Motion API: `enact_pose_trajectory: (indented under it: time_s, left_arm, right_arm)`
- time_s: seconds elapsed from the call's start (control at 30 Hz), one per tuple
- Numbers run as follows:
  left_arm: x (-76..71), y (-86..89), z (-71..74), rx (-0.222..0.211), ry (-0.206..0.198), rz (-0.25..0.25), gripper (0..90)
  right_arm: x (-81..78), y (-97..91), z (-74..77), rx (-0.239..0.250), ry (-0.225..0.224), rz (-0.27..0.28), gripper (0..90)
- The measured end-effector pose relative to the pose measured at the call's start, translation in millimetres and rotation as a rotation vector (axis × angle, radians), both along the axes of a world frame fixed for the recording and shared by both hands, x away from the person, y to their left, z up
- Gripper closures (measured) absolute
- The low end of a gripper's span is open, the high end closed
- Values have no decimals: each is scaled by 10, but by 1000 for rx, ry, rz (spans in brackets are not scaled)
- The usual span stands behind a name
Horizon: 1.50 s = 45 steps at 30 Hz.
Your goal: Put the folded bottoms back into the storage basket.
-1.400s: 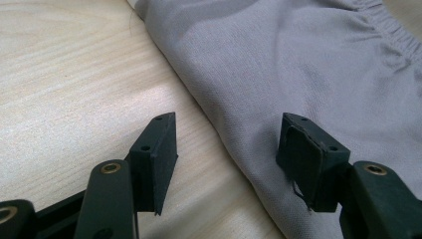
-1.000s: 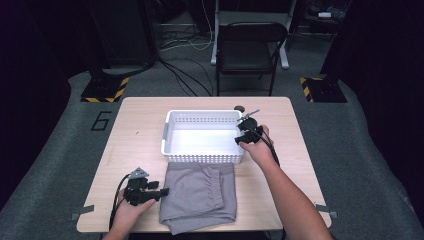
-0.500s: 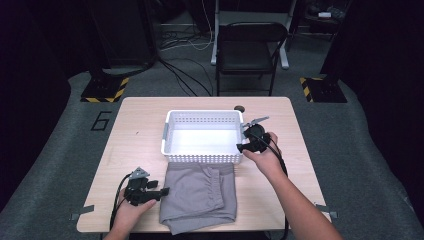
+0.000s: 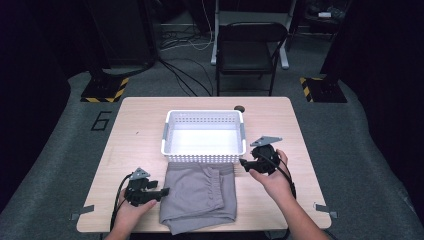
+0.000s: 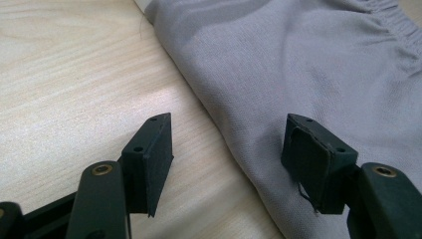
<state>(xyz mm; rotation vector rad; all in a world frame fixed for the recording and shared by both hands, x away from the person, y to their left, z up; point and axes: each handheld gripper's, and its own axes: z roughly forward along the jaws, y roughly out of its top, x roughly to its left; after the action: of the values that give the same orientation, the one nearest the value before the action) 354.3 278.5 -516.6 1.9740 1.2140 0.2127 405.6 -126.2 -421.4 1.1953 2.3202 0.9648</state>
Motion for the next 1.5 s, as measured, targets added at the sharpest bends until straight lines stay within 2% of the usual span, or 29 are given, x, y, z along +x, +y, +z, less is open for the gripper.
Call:
enact_pose_trajectory:
  time_s: [0.1,0.23,0.33,0.4,0.43,0.5,0.57,0.7,0.77,0.8,0.9,0.97,1.0,1.03,1.07,1.17,1.2,1.3,1.43,1.5]
  left_arm:
    - [-4,-5,6,4,1,4,364]
    - [-15,-19,8,0,-5,15,356]
    - [-18,-24,12,8,-11,8,345]
    - [-20,-22,24,11,-6,2,337]
    - [-22,-26,30,12,-6,0,328]
    - [-33,-39,36,19,-11,-3,321]
    - [-49,-57,49,18,-9,-9,318]
    - [-78,-96,53,24,-16,-1,313]
    - [-95,-120,46,32,-21,4,306]
    - [-102,-123,53,40,-13,-11,305]
    - [-125,-169,42,38,-19,-6,303]
    - [-127,-168,50,64,-8,-35,300]
    - [-127,-175,49,66,-11,-36,298]
    - [-126,-183,38,68,-19,-29,297]
    - [-116,-172,32,72,-9,-40,293]
    - [-108,-173,18,64,-13,-35,289]
    - [-104,-175,10,59,-16,-32,285]
    - [-101,-166,-1,52,-3,-33,284]
    - [-99,-147,-7,62,-3,-49,283]
    - [-106,-163,-22,48,-17,-30,283]
  right_arm:
    - [-133,17,-87,15,7,13,439]
    - [-276,33,-209,51,51,2,439]
    - [-381,65,-294,43,56,-9,438]
    - [-394,73,-316,39,50,-3,433]
    - [-420,98,-327,40,68,-16,426]
    - [-442,127,-353,24,59,-1,415]
    - [-470,168,-379,28,60,-1,411]
    - [-519,231,-457,30,90,11,410]
    - [-525,247,-503,18,94,21,410]
    - [-529,248,-522,19,96,21,410]
    - [-550,247,-562,39,107,15,407]
    - [-555,250,-586,34,106,12,401]
    - [-564,261,-598,44,119,1,393]
    - [-554,261,-618,41,113,7,388]
    - [-542,279,-664,35,125,4,388]
    - [-520,302,-718,27,143,11,386]
    - [-489,332,-778,26,149,9,386]
    - [-459,358,-812,27,164,9,386]
    - [-420,400,-846,21,165,9,384]
    - [-408,412,-856,22,166,9,379]
